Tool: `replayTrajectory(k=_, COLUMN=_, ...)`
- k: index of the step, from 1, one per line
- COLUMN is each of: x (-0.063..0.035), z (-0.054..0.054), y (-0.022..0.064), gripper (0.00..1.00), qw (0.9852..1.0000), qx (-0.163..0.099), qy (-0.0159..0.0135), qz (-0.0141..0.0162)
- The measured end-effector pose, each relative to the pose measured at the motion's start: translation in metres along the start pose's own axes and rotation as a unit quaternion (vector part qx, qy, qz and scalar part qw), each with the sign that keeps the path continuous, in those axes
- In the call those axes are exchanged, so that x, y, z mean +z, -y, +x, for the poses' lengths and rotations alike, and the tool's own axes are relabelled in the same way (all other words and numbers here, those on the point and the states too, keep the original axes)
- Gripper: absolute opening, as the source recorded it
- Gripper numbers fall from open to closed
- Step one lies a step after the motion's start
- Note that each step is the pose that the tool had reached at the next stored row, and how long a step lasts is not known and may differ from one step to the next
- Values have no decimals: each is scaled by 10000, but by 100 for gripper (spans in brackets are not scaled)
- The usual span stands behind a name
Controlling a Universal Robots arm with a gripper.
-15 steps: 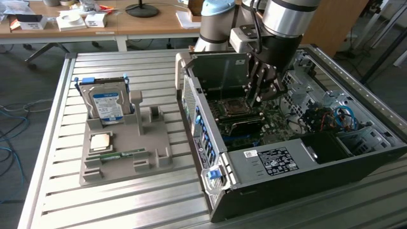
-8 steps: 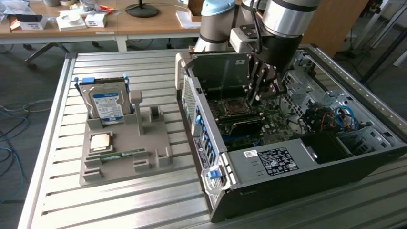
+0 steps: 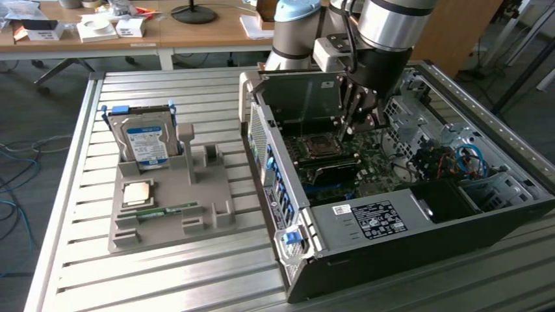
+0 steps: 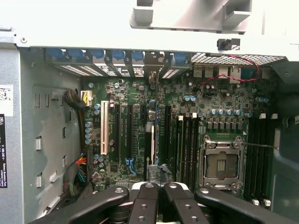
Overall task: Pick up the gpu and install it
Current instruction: 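Press down on the gpu until it lock into place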
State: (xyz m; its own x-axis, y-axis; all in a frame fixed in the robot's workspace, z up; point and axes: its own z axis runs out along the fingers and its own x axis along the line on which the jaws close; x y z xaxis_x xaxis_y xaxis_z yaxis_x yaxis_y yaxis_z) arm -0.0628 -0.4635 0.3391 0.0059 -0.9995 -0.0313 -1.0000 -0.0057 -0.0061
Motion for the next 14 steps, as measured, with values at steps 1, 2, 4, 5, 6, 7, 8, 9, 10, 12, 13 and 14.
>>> replayTrajectory(k=1, x=0, z=0, y=0, gripper=11, qw=10000, qx=0, qy=0, qz=0)
replayTrajectory(k=2, x=0, z=0, y=0, gripper=11, qw=10000, qx=0, qy=0, qz=0)
replayTrajectory(k=4, x=0, z=0, y=0, gripper=11, qw=10000, qx=0, qy=0, qz=0)
replayTrajectory(k=5, x=0, z=0, y=0, gripper=11, qw=10000, qx=0, qy=0, qz=0)
replayTrajectory(k=6, x=0, z=0, y=0, gripper=11, qw=10000, qx=0, qy=0, qz=0)
replayTrajectory(k=7, x=0, z=0, y=0, gripper=11, qw=10000, qx=0, qy=0, qz=0)
replayTrajectory(k=8, x=0, z=0, y=0, gripper=11, qw=10000, qx=0, qy=-1, qz=0)
replayTrajectory(k=9, x=1, z=0, y=0, gripper=11, qw=10000, qx=0, qy=-1, qz=-1)
replayTrajectory(k=10, x=3, z=0, y=0, gripper=11, qw=10000, qx=0, qy=-1, qz=-1)
replayTrajectory(k=12, x=7, z=0, y=0, gripper=11, qw=10000, qx=0, qy=-1, qz=0)
replayTrajectory(k=13, x=10, z=0, y=0, gripper=11, qw=10000, qx=0, qy=1, qz=0)
replayTrajectory(k=14, x=10, z=0, y=0, gripper=11, qw=10000, qx=0, qy=1, qz=0)
